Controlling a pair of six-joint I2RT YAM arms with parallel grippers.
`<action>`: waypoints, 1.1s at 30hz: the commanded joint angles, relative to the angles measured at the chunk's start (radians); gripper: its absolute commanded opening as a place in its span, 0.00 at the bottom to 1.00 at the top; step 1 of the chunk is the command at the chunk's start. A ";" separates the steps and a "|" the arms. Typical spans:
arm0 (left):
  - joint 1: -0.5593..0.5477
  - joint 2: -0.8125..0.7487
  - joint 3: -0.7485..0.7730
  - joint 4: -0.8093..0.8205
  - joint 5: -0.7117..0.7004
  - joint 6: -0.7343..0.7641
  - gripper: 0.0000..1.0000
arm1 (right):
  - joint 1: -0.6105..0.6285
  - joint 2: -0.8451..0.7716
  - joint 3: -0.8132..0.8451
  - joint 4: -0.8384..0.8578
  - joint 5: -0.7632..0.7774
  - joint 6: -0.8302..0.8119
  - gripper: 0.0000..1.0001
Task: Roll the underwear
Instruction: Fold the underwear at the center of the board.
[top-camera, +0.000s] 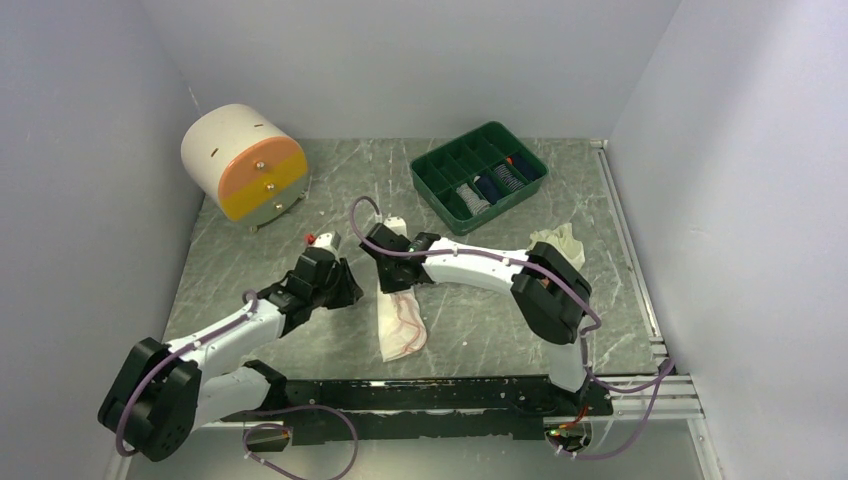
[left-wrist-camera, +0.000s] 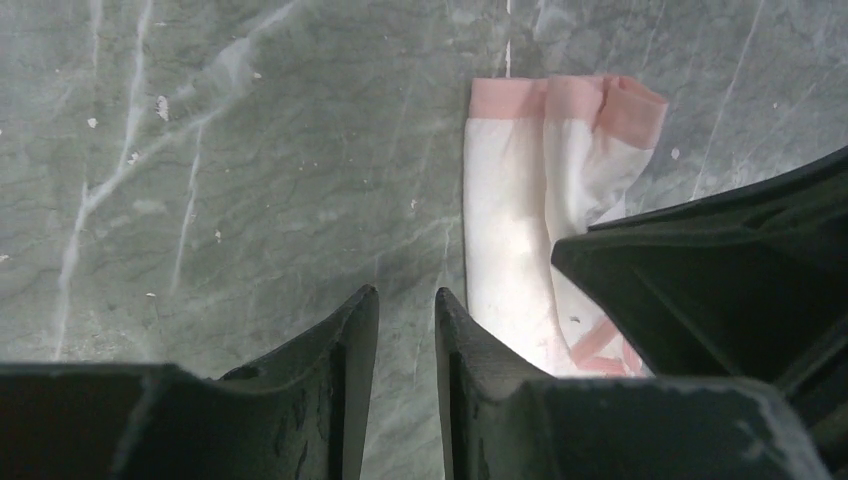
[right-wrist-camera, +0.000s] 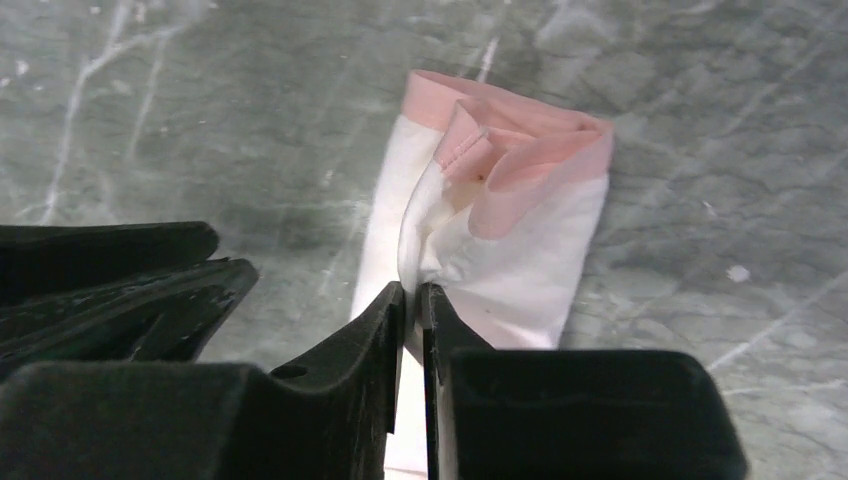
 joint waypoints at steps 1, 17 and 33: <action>0.016 -0.015 0.006 0.003 0.019 -0.008 0.32 | 0.001 0.011 0.015 0.101 -0.103 0.022 0.18; 0.040 -0.092 -0.014 0.020 0.107 0.016 0.36 | -0.029 -0.244 -0.218 0.353 -0.216 0.006 0.27; 0.040 0.235 0.295 0.052 0.326 0.203 0.45 | -0.097 -0.344 -0.580 0.604 -0.326 0.017 0.26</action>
